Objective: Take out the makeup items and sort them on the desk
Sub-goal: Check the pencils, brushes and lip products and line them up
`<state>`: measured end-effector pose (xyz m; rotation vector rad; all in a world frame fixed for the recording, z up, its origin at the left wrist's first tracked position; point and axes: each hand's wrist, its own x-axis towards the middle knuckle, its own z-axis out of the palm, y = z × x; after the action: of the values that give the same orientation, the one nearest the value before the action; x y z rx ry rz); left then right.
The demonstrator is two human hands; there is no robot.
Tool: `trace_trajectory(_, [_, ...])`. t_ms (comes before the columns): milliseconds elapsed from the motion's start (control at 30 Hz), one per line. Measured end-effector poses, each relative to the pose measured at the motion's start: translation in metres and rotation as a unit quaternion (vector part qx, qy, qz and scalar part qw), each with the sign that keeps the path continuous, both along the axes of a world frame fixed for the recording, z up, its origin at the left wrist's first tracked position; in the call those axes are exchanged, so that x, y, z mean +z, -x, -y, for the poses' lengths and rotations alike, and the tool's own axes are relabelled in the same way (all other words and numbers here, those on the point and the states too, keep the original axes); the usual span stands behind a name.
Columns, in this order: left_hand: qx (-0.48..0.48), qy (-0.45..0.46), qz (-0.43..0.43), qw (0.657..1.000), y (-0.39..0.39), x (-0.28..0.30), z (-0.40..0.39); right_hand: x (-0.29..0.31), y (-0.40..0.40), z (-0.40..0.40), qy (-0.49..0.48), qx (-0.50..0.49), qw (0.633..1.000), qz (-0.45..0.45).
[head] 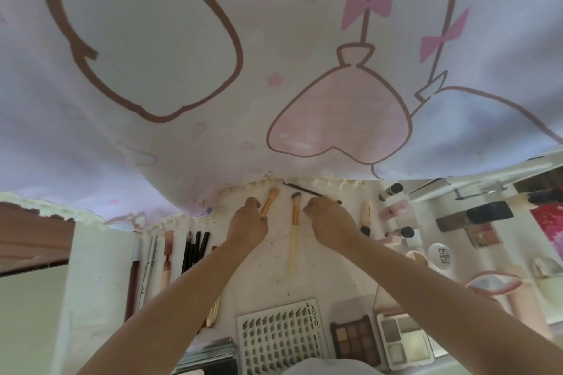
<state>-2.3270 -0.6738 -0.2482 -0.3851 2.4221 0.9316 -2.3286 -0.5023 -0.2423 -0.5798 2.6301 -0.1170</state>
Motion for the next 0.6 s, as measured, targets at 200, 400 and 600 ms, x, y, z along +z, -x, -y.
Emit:
trace_trajectory(200, [-0.058, 0.067, 0.020, 0.996, -0.012, 0.002, -0.021, -0.004, 0.037, -0.009, -0.084, -0.148, 0.985, 0.006])
trace_trajectory(400, [-0.075, 0.099, 0.040, 0.991, -0.010, 0.004, -0.034, -0.005, 0.054, -0.003, -0.111, -0.112, 0.987, -0.009])
trace_trajectory(600, [-0.114, 0.125, 0.044, 0.985, -0.014, -0.004, -0.043, -0.007, 0.034, -0.002, -0.142, -0.066, 0.987, 0.030])
